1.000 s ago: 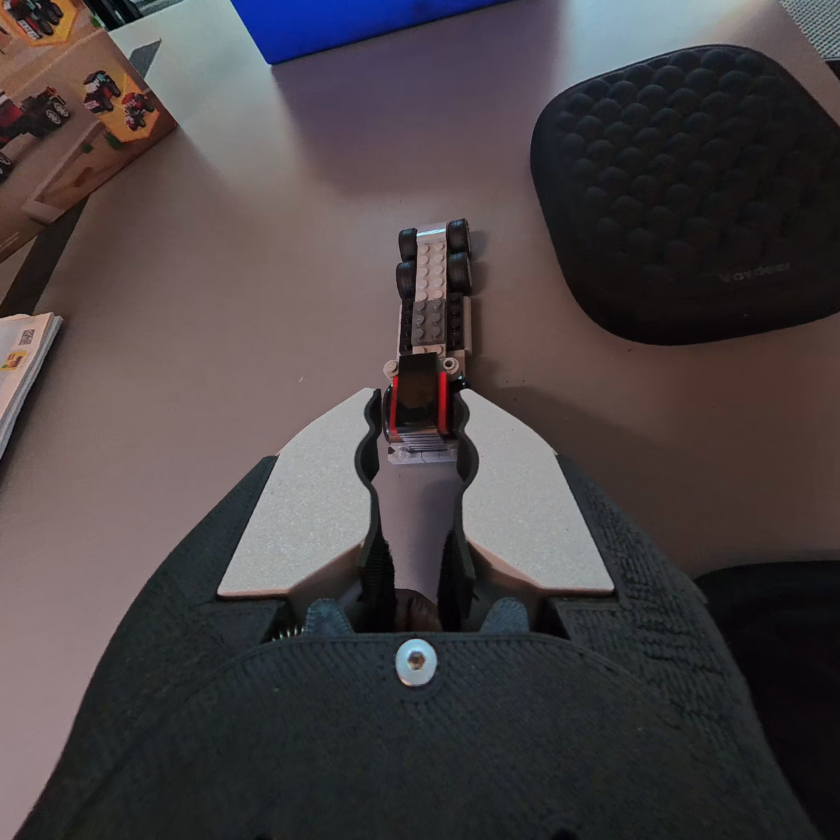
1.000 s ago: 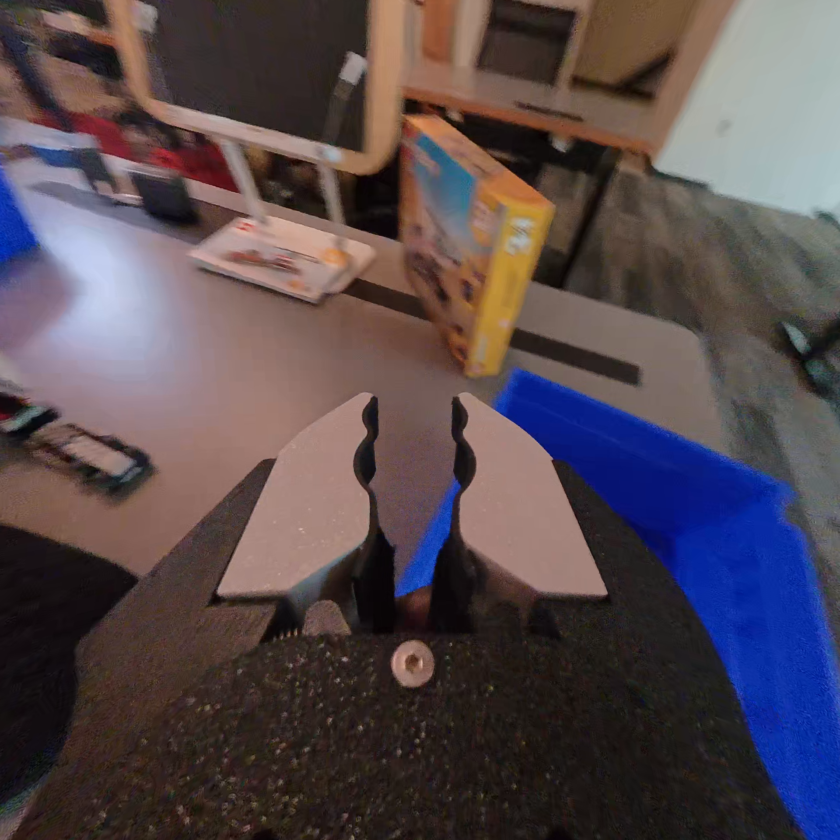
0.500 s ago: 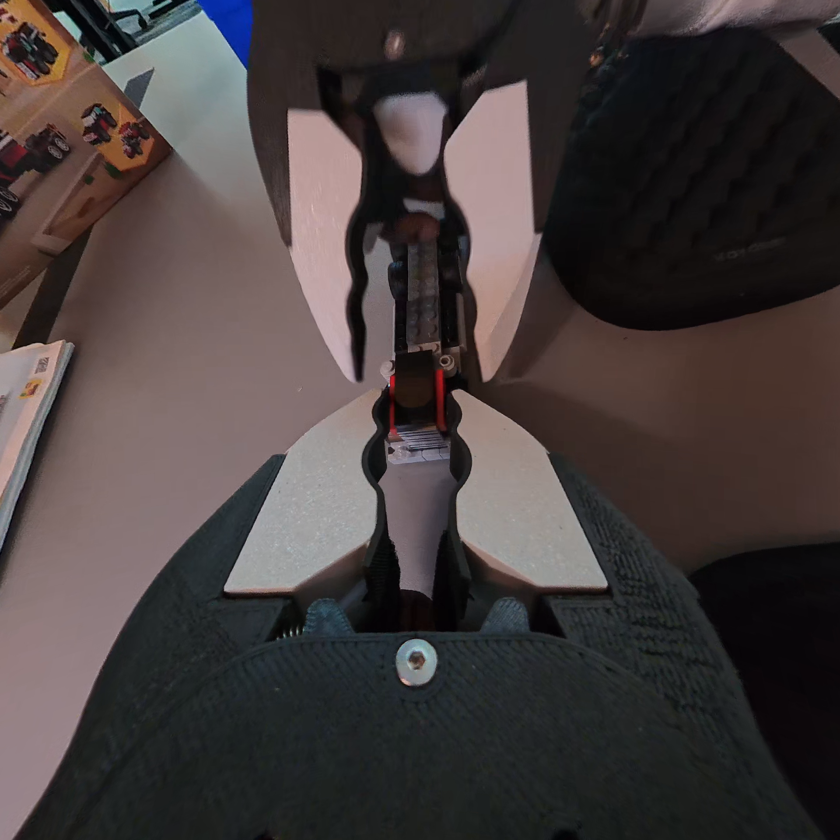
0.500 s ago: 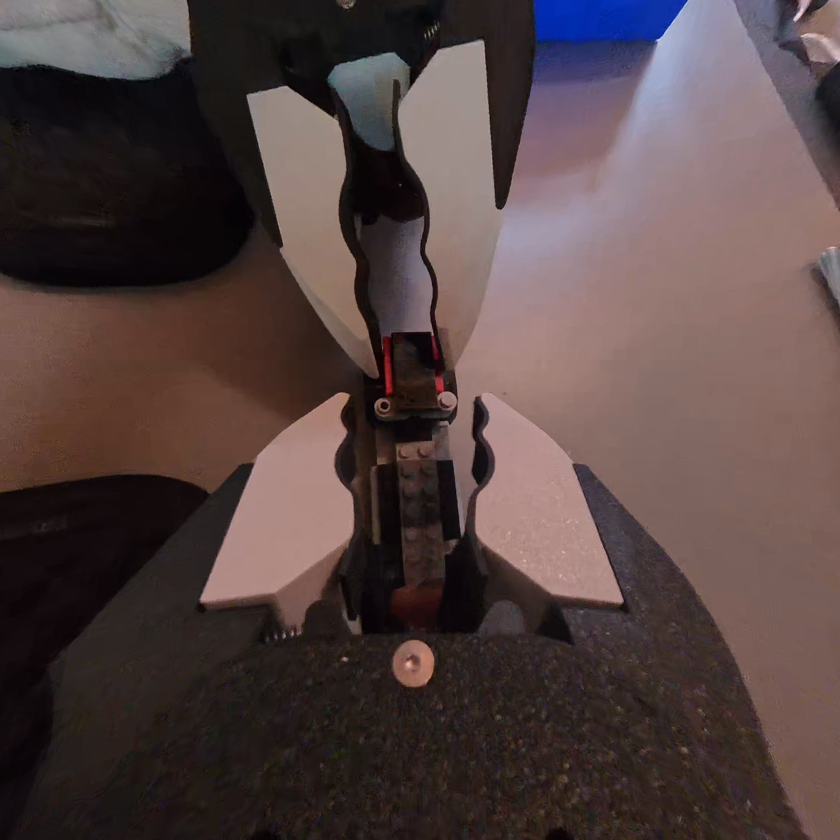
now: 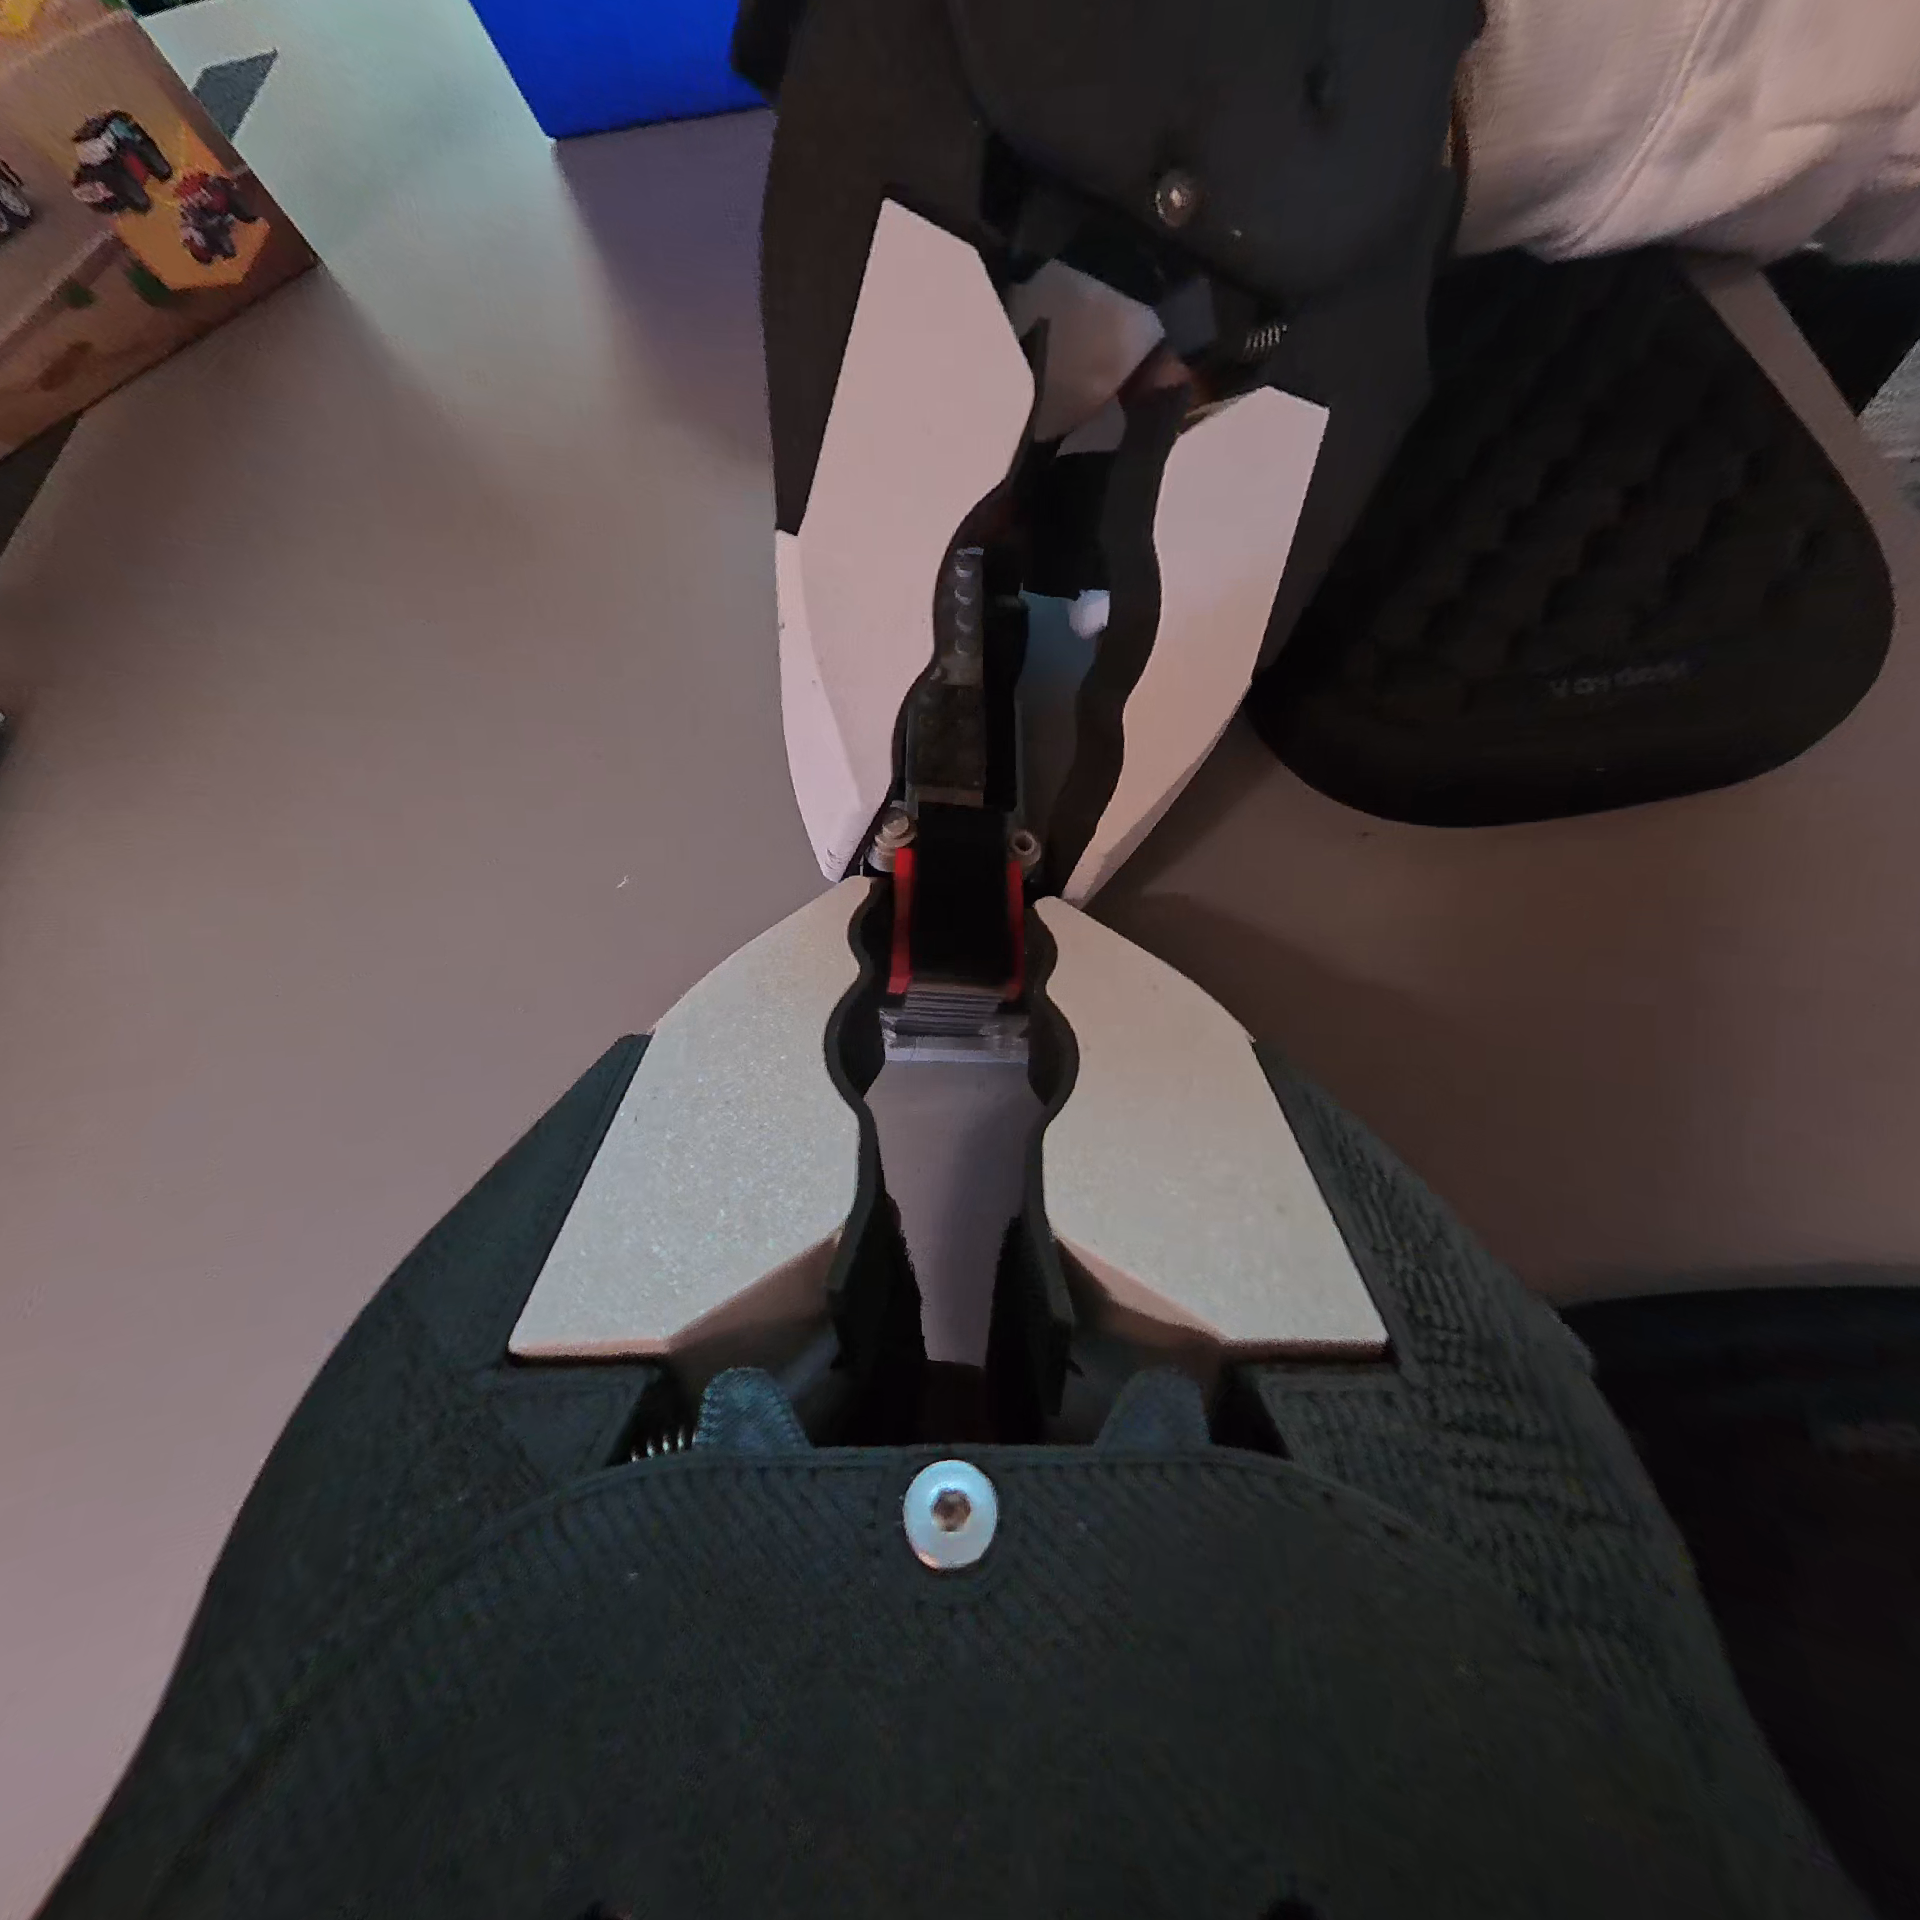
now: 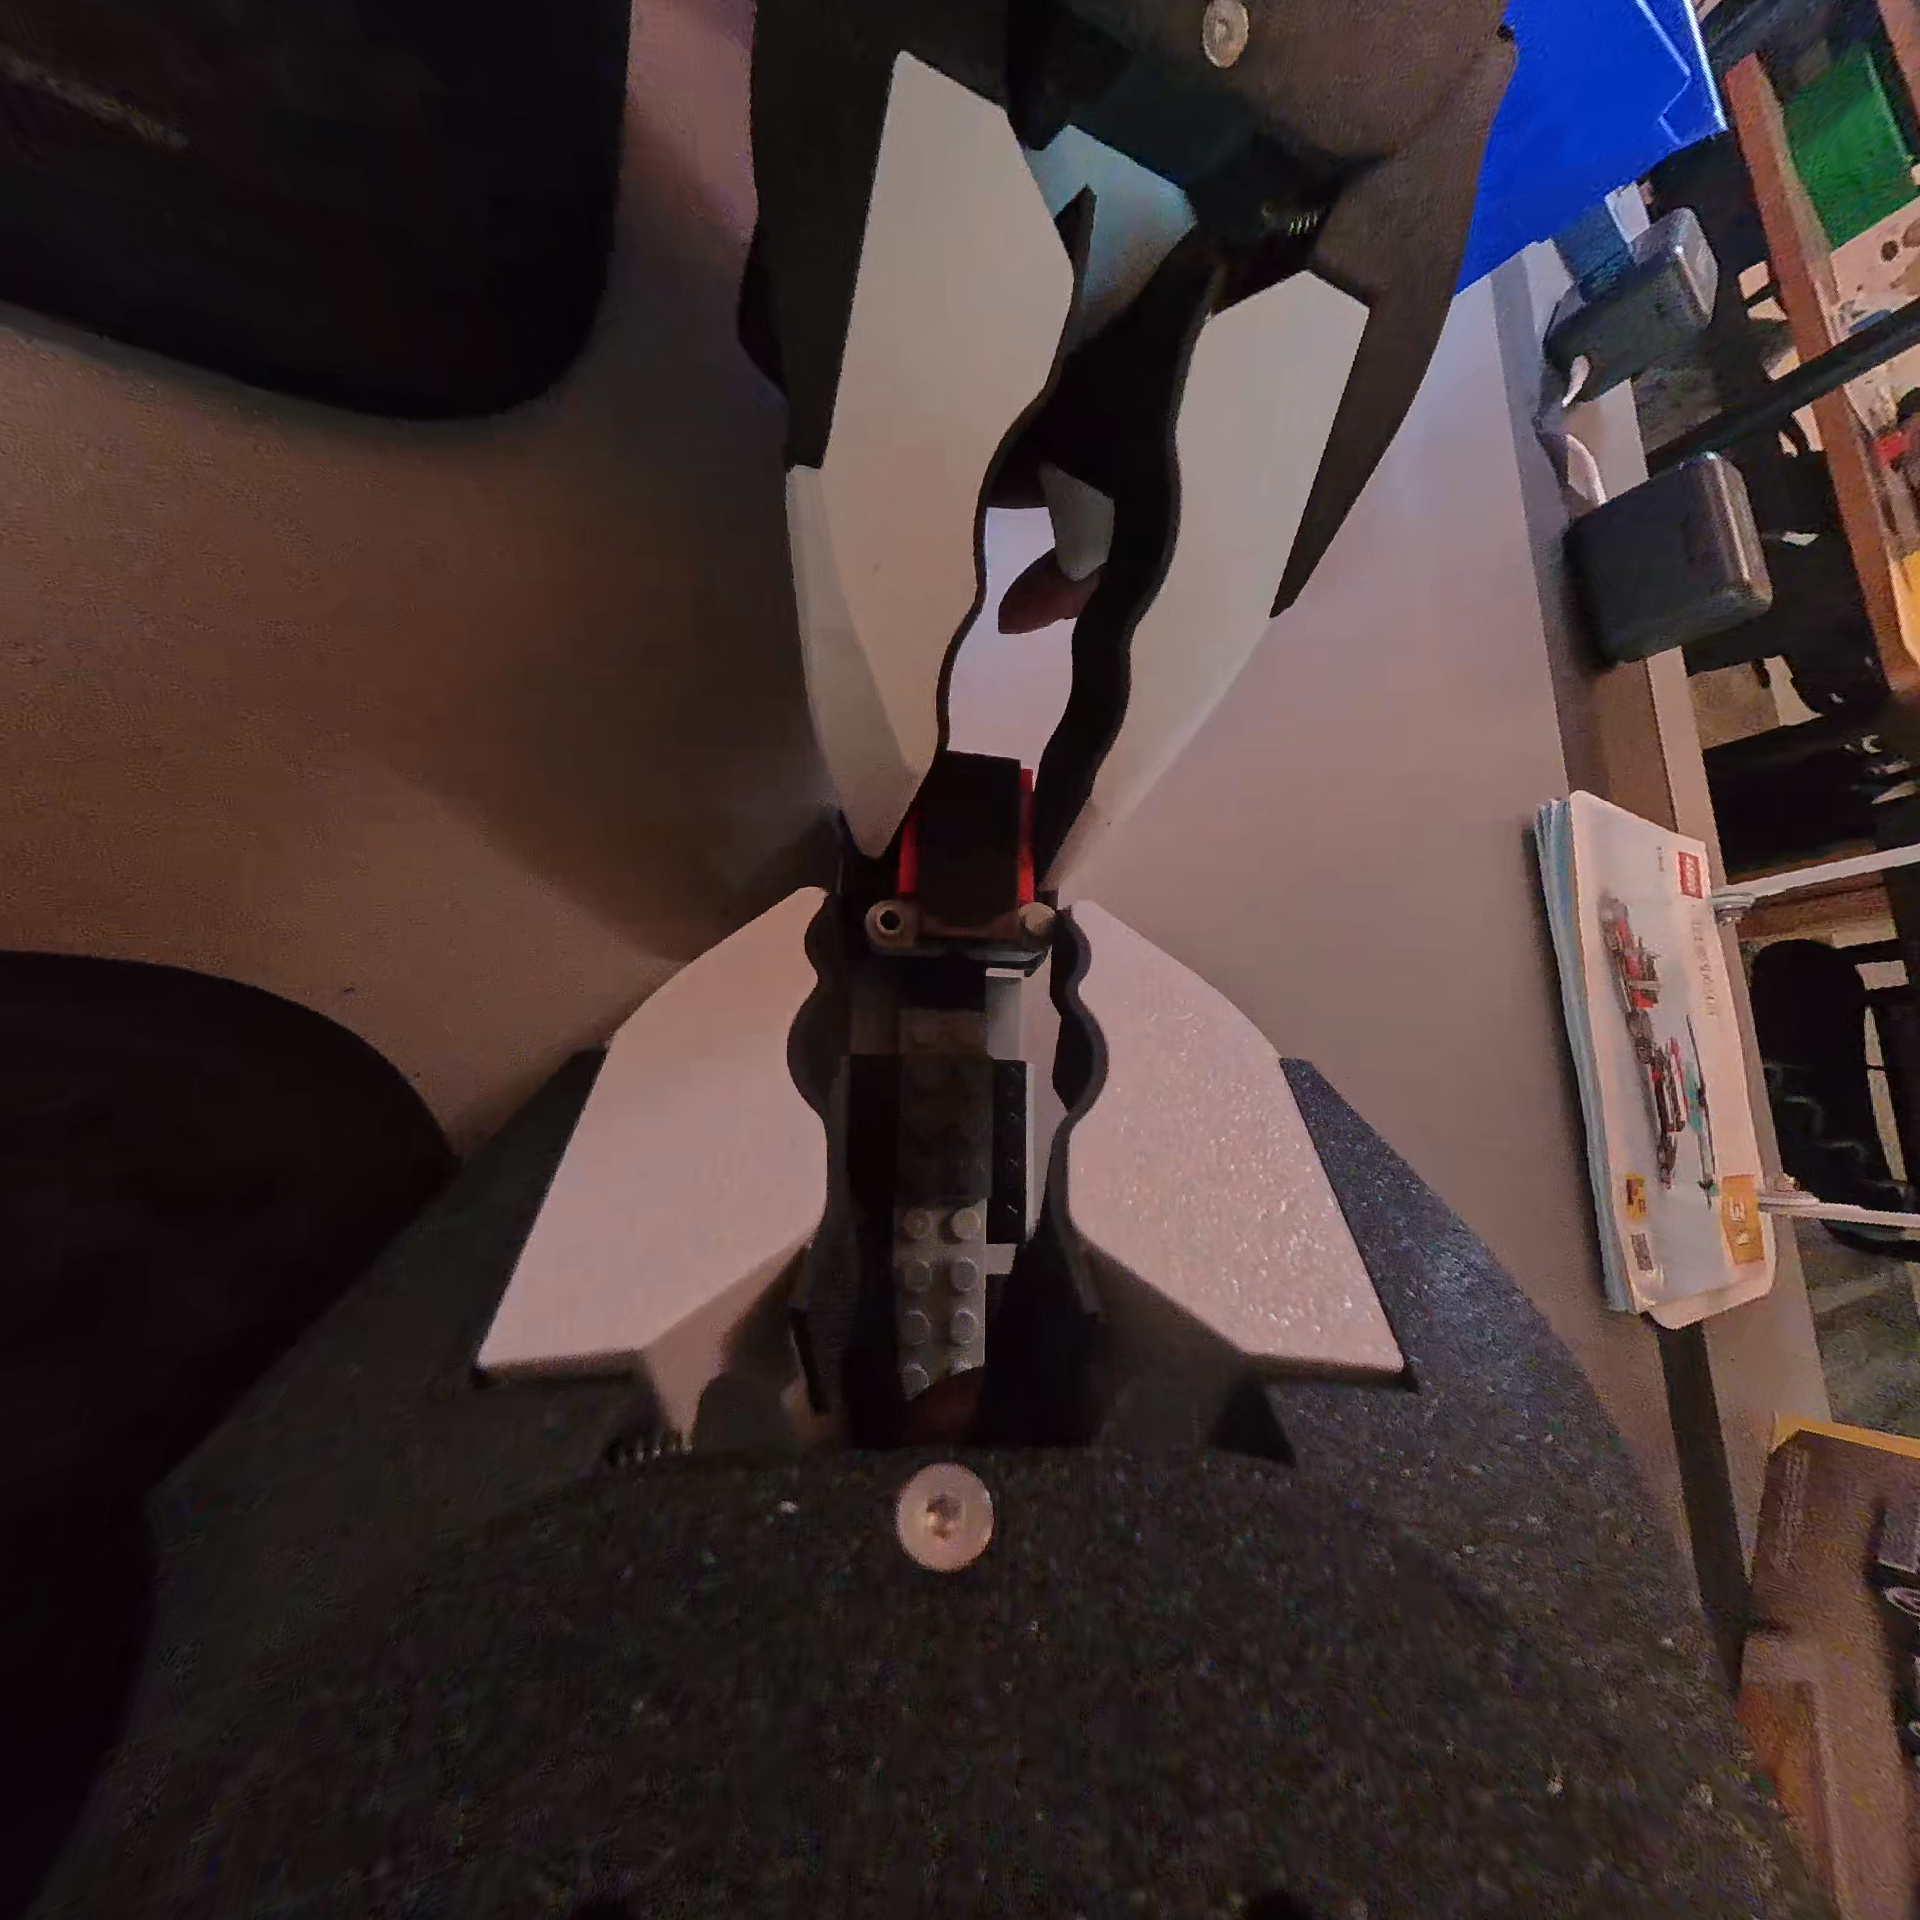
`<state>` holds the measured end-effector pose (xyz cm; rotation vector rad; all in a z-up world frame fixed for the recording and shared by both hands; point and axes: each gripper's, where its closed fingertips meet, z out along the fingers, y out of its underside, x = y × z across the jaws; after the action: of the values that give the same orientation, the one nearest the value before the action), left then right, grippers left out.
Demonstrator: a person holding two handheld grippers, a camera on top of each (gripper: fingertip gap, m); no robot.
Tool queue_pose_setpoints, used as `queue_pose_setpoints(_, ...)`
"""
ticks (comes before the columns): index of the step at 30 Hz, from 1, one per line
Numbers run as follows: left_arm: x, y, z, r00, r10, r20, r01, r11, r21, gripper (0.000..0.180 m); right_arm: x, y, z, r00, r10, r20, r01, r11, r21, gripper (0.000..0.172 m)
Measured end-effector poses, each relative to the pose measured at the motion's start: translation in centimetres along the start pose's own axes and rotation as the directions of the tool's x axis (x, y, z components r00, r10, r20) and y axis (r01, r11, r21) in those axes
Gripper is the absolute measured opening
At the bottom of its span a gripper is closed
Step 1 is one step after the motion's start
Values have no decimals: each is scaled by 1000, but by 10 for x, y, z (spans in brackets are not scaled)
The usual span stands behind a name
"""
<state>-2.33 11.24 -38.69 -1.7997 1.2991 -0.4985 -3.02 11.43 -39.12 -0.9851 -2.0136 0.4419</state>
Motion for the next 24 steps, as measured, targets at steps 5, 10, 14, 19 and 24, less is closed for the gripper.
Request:
queue_pose_setpoints(5, -1, 0, 1, 1000, 17, 3, -17, 1000, 5, 24, 0, 0, -1, 991, 115, 74, -118, 992, 35, 39)
queue_pose_setpoints(10, 0, -1, 2, 999, 32, 4, -32, 999, 6, 24, 0, -2, -2, 996, 46, 79, -50, 998, 49, 37)
queue_pose_setpoints(14, 1, -2, 2, 1000, -19, -17, 20, 999, 27, 23, 0, -1, -4, 999, -20, -27, 20, 1000, 12, 38)
queue_pose_setpoints(19, 1, -3, 2, 996, -85, -27, 85, 996, 27, 22, 1, 0, -5, 986, -128, -106, 122, 991, -60, 38)
queue_pose_setpoints(24, 0, -5, 2, 986, -160, -36, 161, 987, 22, 21, 2, 1, -6, 953, -254, -167, 231, 962, -145, 39)
